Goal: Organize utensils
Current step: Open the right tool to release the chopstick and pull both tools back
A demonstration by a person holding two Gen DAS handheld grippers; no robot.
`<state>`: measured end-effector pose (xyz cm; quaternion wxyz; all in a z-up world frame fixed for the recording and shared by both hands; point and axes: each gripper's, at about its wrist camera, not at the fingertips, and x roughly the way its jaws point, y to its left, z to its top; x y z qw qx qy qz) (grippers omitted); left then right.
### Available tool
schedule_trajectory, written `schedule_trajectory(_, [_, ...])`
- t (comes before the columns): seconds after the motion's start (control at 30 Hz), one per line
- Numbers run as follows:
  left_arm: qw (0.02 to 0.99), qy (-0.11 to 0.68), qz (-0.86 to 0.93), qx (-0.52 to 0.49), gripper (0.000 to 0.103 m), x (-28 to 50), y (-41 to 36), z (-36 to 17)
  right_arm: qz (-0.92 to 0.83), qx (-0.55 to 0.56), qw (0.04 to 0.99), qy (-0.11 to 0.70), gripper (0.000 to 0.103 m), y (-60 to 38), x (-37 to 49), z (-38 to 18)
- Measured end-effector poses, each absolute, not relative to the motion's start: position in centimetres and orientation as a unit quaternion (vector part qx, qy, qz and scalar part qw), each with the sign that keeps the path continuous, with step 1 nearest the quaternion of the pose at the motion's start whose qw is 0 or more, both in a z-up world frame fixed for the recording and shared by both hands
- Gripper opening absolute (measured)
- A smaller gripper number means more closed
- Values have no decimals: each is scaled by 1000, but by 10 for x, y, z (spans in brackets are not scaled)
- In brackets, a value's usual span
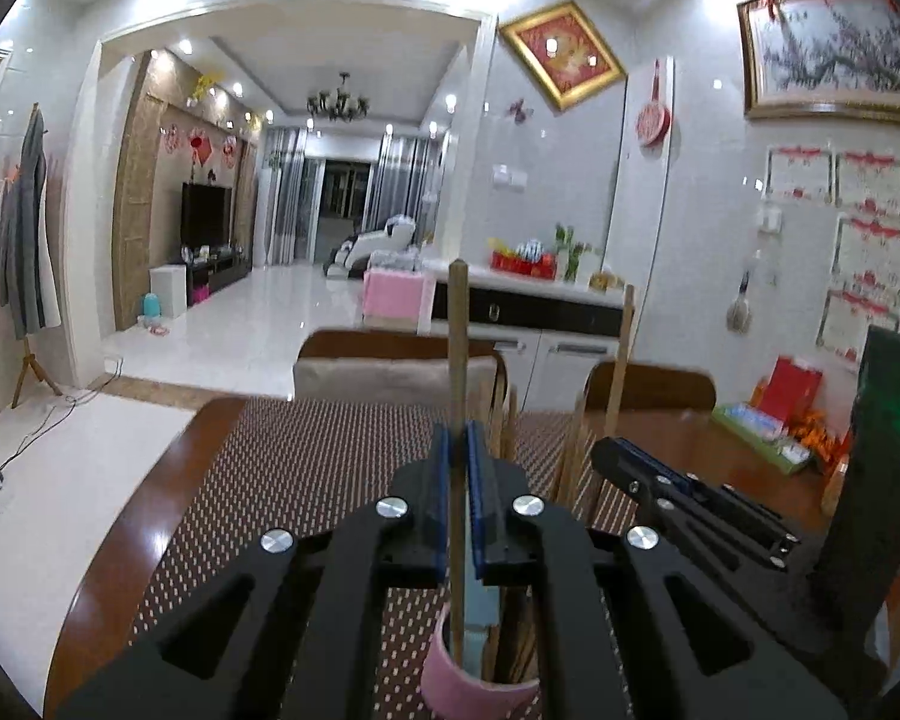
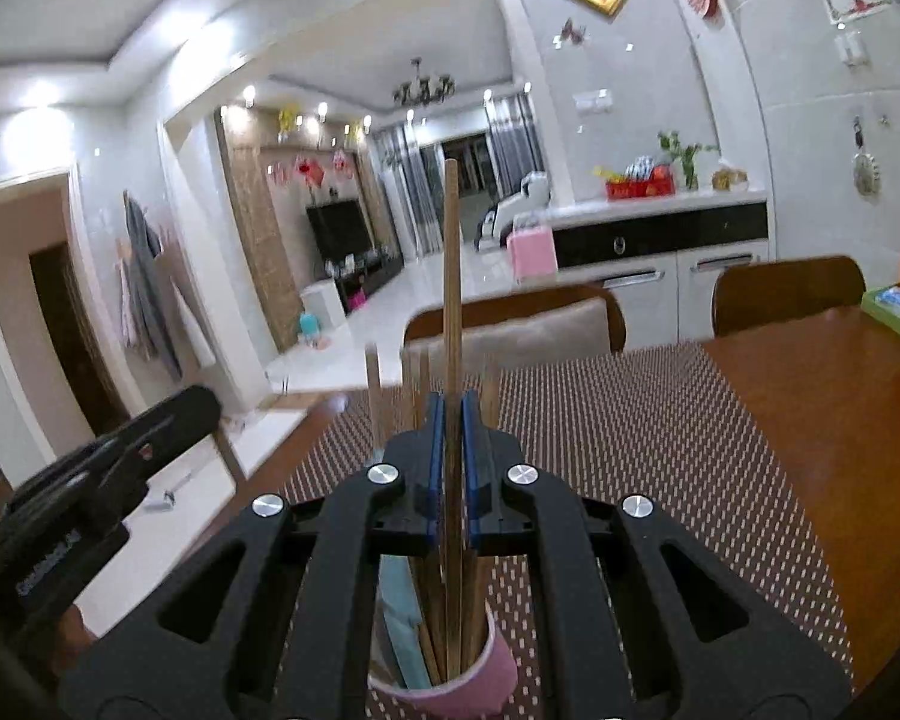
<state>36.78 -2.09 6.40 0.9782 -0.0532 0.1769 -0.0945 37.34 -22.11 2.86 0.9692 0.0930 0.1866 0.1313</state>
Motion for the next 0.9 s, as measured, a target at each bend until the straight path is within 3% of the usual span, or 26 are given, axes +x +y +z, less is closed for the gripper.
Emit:
schedule_trajectory(0.23, [974, 208, -87, -18, 7, 369, -28, 24, 135, 76, 957, 246, 7, -215, 365, -9])
schedule_trajectory(0.43, [972, 217, -85, -1, 8, 367, -31, 14, 150, 88, 950, 261, 7, -219, 355, -6])
schedule_trajectory(0.5, [974, 212, -81, 6, 21, 361, -29, 12, 149, 83, 952, 255, 7, -220, 347, -2])
schedule_trajectory(0.6, [973, 215, -83, 1, 26, 353, -26, 10, 144, 80, 954, 249, 8, -223, 334, 2])
schedule_trajectory(0.7, [974, 212, -82, 3, 32, 341, -26, 8, 144, 81, 955, 247, 19, -227, 321, 3])
schedule_trajectory(0.8, [975, 207, -84, 4, 36, 326, -25, 7, 136, 77, 960, 234, 46, -230, 303, 5])
schedule_trajectory(0.9, [976, 201, -84, 4, 42, 310, -25, 5, 134, 77, 963, 223, 50, -233, 283, 5])
